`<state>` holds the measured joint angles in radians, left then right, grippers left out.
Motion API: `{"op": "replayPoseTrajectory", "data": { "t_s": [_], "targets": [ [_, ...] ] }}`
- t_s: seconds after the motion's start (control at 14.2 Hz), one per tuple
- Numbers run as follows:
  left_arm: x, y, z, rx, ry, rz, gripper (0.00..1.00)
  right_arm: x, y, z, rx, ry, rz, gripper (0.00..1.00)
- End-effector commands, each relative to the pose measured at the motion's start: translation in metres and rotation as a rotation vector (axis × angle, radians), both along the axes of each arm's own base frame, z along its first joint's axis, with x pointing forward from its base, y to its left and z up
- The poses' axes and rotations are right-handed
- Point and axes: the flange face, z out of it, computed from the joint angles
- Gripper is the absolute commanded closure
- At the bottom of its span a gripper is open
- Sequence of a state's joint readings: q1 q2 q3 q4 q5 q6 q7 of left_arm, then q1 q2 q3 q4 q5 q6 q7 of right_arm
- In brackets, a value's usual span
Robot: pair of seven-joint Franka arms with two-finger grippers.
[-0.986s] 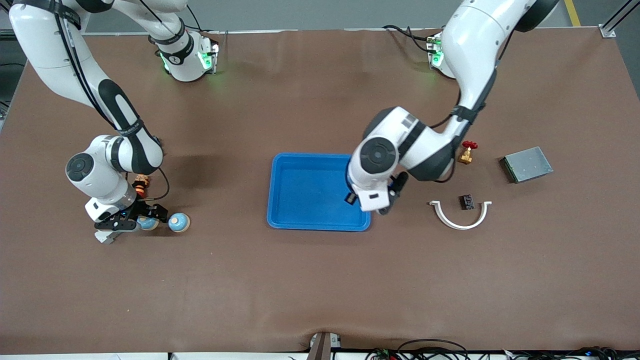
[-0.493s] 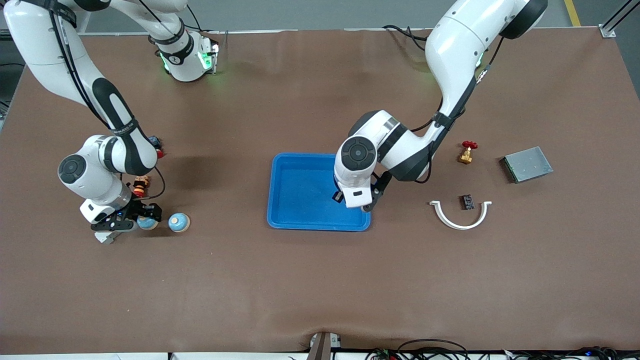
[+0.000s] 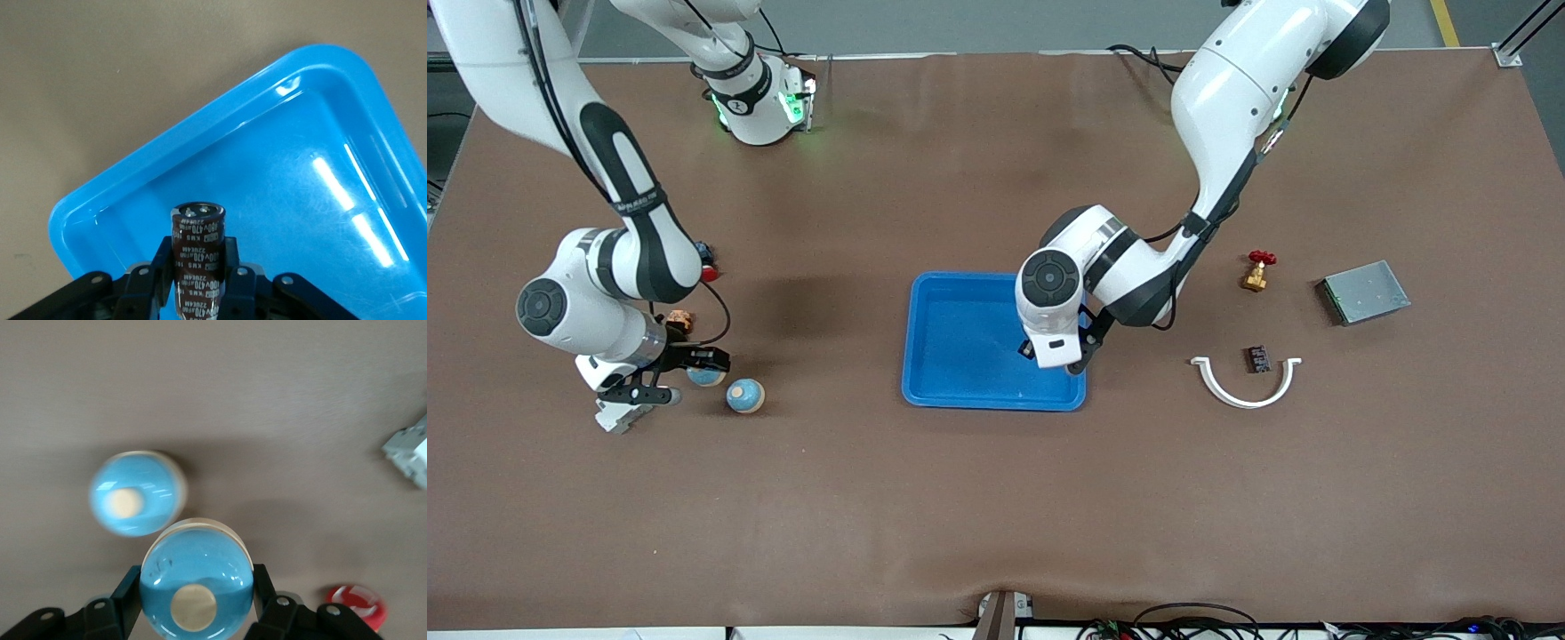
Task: Place electrolytic capacitor and blue bell in tray
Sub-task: 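Carry the capacitor toward the tray while the right gripper grasps the blue bell, then lower the capacitor into the tray and open the left gripper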
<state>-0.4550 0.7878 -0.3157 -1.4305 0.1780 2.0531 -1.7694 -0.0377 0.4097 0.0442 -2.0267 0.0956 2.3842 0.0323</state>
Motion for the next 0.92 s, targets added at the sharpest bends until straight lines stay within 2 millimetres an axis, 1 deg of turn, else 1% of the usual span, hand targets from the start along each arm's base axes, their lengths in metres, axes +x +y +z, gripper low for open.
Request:
{"op": "replayPoseTrajectory", "data": {
  "t_s": [0.0,0.07,0.21,0.35,0.42,0.49,0.63,0.7,0.85],
  "targets": [
    [-0.006,-0.002,-0.005,0.014,-0.028,-0.002,1.0,-0.007,0.058,0.024,0.0,0.004,-0.079,1.0],
    [-0.007,-0.002,-0.013,0.015,-0.021,-0.002,1.0,-0.007,0.084,0.035,-0.001,0.0,-0.113,1.0],
    [-0.009,-0.001,-0.018,0.02,-0.014,-0.004,1.0,-0.018,0.153,0.045,-0.014,0.034,-0.171,1.0],
    [-0.015,0.002,-0.027,0.041,-0.007,-0.018,1.0,-0.033,0.218,0.054,-0.022,0.039,-0.22,1.0],
    [-0.019,0.004,-0.032,0.055,-0.005,-0.027,1.0,-0.043,0.245,0.055,-0.024,0.039,-0.232,1.0],
    [-0.023,0.006,-0.039,0.068,-0.001,-0.036,1.0,-0.052,0.269,0.056,-0.023,0.034,-0.234,1.0],
    [-0.027,0.008,-0.046,0.074,0.001,-0.044,1.0,-0.066,0.306,0.06,-0.019,0.026,-0.252,1.0],
    [-0.028,0.008,-0.047,0.074,0.003,-0.044,1.0,-0.075,0.329,0.065,-0.014,0.019,-0.258,1.0],
    [-0.028,0.007,-0.046,0.075,-0.001,-0.048,1.0,-0.088,0.36,0.071,-0.008,0.01,-0.262,1.0]
  ]
}}
